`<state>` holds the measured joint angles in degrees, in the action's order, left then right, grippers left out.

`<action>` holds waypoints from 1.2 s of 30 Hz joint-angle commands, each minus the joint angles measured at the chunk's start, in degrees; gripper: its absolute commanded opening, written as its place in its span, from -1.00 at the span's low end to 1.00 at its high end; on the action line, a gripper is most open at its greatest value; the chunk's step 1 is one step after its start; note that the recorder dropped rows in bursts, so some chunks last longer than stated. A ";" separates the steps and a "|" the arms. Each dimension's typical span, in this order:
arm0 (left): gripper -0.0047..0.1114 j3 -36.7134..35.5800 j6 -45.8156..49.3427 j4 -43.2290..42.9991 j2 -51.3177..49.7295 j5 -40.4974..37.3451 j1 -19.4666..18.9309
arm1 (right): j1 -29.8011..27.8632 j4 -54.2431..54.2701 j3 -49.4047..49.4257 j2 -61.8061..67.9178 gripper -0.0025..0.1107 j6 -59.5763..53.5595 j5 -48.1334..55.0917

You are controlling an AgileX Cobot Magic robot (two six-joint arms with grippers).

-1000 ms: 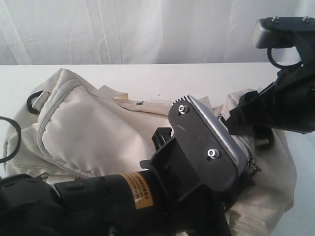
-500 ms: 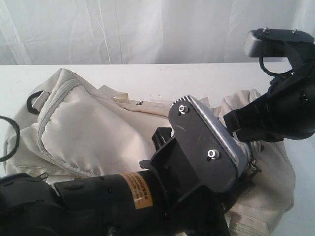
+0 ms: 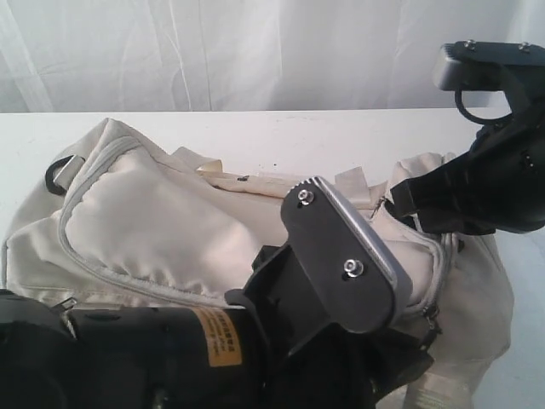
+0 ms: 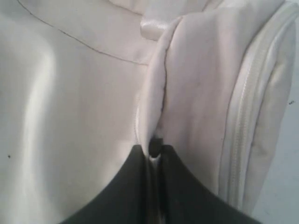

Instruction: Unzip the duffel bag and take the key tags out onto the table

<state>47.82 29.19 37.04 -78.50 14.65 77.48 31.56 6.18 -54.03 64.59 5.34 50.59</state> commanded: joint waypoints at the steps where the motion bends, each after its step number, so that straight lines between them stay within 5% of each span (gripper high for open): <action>1: -0.92 -1.64 0.58 3.73 1.85 -5.46 0.45 | -0.18 -3.23 -0.16 0.09 -0.96 0.26 -3.46; 12: -0.92 -11.83 6.47 11.27 8.89 2.96 0.35 | -0.18 -3.35 -0.16 0.09 -0.96 0.26 -3.11; 27: -0.92 -15.87 47.88 62.91 21.50 20.61 0.35 | -0.18 -7.58 -0.16 0.09 -0.96 -0.14 -3.57; 36: -0.92 -16.01 50.41 62.91 30.89 34.26 0.45 | -0.18 -15.75 -0.16 0.09 -0.96 1.09 -6.30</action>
<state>31.72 79.48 98.87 -50.02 43.40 77.96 31.56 -3.64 -54.03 64.67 5.88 46.42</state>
